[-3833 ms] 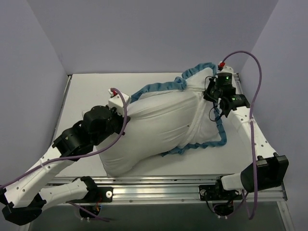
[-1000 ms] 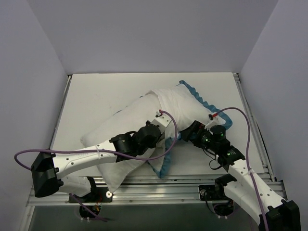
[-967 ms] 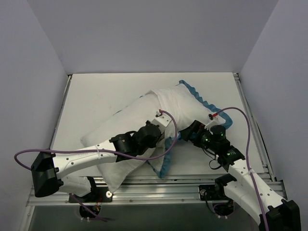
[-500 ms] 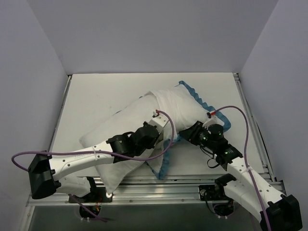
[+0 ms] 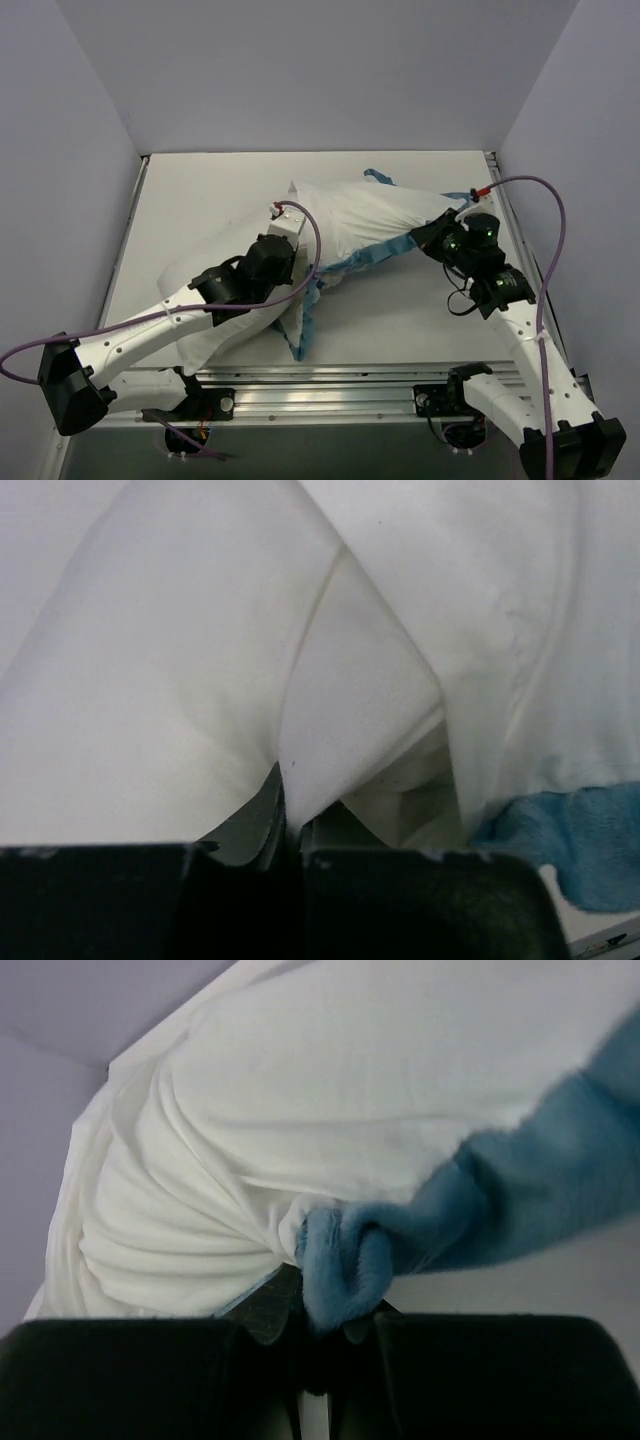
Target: Remove the pillowcase from the pillow
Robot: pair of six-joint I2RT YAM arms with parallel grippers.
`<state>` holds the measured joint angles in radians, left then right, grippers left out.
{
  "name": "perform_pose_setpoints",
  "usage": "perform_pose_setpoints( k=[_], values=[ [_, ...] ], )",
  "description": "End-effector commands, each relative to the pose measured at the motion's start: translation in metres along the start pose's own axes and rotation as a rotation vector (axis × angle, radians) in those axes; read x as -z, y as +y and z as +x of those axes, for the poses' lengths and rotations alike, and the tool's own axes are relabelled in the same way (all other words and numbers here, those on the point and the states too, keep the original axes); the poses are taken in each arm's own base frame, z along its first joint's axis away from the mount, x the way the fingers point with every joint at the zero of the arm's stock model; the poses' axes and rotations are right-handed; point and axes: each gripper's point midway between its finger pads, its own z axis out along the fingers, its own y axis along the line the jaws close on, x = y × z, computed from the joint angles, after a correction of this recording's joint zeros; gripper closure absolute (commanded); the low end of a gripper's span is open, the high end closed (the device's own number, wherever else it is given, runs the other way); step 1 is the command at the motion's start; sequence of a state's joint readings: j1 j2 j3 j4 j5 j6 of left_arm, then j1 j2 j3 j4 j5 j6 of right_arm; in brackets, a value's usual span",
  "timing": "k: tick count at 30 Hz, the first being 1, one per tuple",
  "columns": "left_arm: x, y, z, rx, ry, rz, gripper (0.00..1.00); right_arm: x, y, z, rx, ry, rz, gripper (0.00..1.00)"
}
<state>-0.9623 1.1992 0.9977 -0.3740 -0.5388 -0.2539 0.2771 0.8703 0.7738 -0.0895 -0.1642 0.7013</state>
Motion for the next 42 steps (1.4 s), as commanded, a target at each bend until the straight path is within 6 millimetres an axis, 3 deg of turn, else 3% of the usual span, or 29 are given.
perform_pose_setpoints(
  k=[1, 2, 3, 7, 10, 16, 22, 23, 28, 30, 32, 36, 42],
  values=[
    [0.012, 0.072, 0.018, -0.001, 0.074, -0.264, 0.98, 0.017, -0.042, -0.073, 0.009, -0.189, 0.215, 1.0],
    [0.012, 0.08, 0.021, 0.007, 0.088, -0.292, 0.98, 0.019, -0.038, -0.085, -0.005, -0.2, 0.196, 1.0],
    [0.015, 0.095, 0.025, 0.012, 0.112, -0.341, 0.98, 0.023, -0.049, -0.101, -0.04, -0.237, 0.219, 1.0],
    [0.021, 0.128, 0.034, 0.052, 0.158, -0.437, 0.98, 0.028, -0.062, -0.14, -0.119, -0.299, 0.235, 1.0],
    [0.024, 0.143, 0.033, 0.09, 0.165, -0.469, 0.98, 0.037, -0.062, -0.171, -0.151, -0.364, 0.233, 1.0],
    [0.031, 0.161, 0.025, 0.135, 0.149, -0.502, 0.98, 0.055, -0.066, -0.234, -0.199, -0.475, 0.224, 1.0],
    [0.055, 0.179, 0.006, 0.156, 0.057, -0.549, 0.98, 0.057, -0.062, -0.279, -0.187, -0.517, 0.191, 1.0],
    [0.061, 0.184, 0.003, 0.16, 0.039, -0.561, 0.98, 0.061, -0.053, -0.29, -0.162, -0.53, 0.173, 1.0],
    [0.075, 0.202, -0.002, 0.168, 0.007, -0.623, 0.98, 0.055, -0.04, -0.316, -0.105, -0.522, 0.142, 1.0],
    [0.08, 0.211, -0.002, 0.177, 0.002, -0.663, 0.98, 0.064, -0.032, -0.33, -0.065, -0.548, 0.148, 1.0],
    [0.084, 0.219, -0.001, 0.18, 0.001, -0.712, 0.98, 0.063, -0.039, -0.336, -0.059, -0.547, 0.191, 1.0],
    [0.087, 0.227, -0.004, 0.2, -0.01, -0.742, 0.98, 0.071, -0.032, -0.356, -0.019, -0.569, 0.209, 1.0],
    [0.088, 0.235, -0.035, 0.219, -0.06, -0.759, 0.98, 0.074, -0.023, -0.364, 0.024, -0.56, 0.204, 1.0]
  ],
)
